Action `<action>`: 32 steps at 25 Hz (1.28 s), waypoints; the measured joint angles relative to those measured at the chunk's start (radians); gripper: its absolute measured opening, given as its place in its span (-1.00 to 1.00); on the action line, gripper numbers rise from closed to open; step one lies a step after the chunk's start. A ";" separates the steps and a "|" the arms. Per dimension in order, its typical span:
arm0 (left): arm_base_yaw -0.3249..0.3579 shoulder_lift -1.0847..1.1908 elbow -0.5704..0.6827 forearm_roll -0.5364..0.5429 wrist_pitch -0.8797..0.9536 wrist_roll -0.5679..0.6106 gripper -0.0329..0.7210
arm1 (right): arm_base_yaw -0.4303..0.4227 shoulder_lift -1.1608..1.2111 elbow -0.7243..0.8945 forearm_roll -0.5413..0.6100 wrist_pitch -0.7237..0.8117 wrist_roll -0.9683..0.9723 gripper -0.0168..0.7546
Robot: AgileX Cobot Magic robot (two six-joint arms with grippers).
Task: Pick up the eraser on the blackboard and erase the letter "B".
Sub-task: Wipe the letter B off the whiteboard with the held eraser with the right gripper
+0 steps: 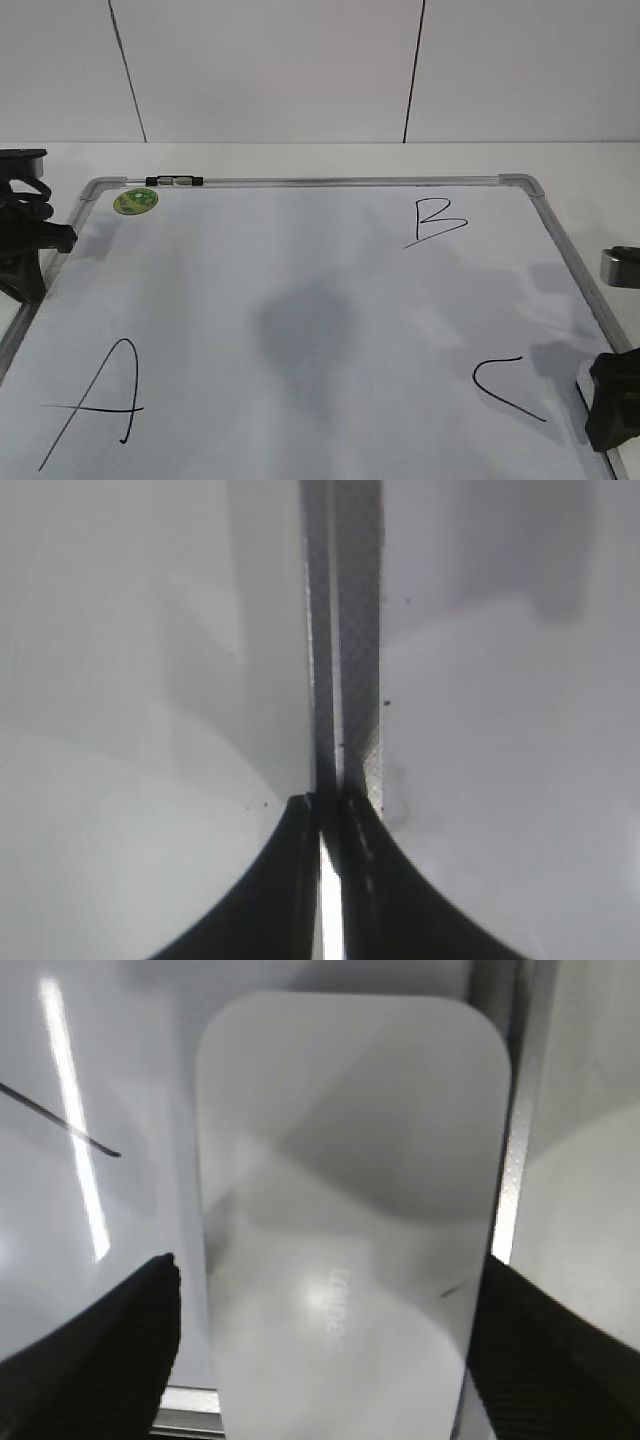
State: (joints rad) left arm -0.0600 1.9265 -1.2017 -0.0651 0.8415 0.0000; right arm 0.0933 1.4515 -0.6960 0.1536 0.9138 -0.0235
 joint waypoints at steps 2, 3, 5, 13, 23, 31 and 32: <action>0.000 0.000 0.000 0.000 0.000 0.000 -0.87 | 0.000 0.011 0.000 0.000 0.000 0.000 0.78; 0.000 0.000 0.000 0.000 0.000 0.000 -0.87 | 0.001 0.016 0.000 0.000 0.000 0.000 0.78; 0.000 0.000 0.000 0.000 0.000 0.000 -0.87 | 0.002 0.016 0.000 -0.002 0.000 0.000 0.77; 0.000 0.000 0.000 0.000 0.000 0.000 -0.87 | 0.002 0.016 -0.002 -0.028 0.004 0.007 0.44; 0.000 0.000 0.000 0.000 0.001 0.000 -0.87 | 0.002 0.017 -0.004 -0.029 0.013 0.007 0.43; 0.002 0.000 0.000 0.000 0.004 0.000 -0.87 | 0.003 0.026 -0.117 -0.035 0.150 0.007 0.43; 0.002 0.000 0.000 0.000 0.004 0.000 -0.87 | 0.003 0.026 -0.134 -0.035 0.164 0.007 0.43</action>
State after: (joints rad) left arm -0.0584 1.9265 -1.2017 -0.0651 0.8458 0.0000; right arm 0.0963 1.4771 -0.8301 0.1183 1.0780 -0.0168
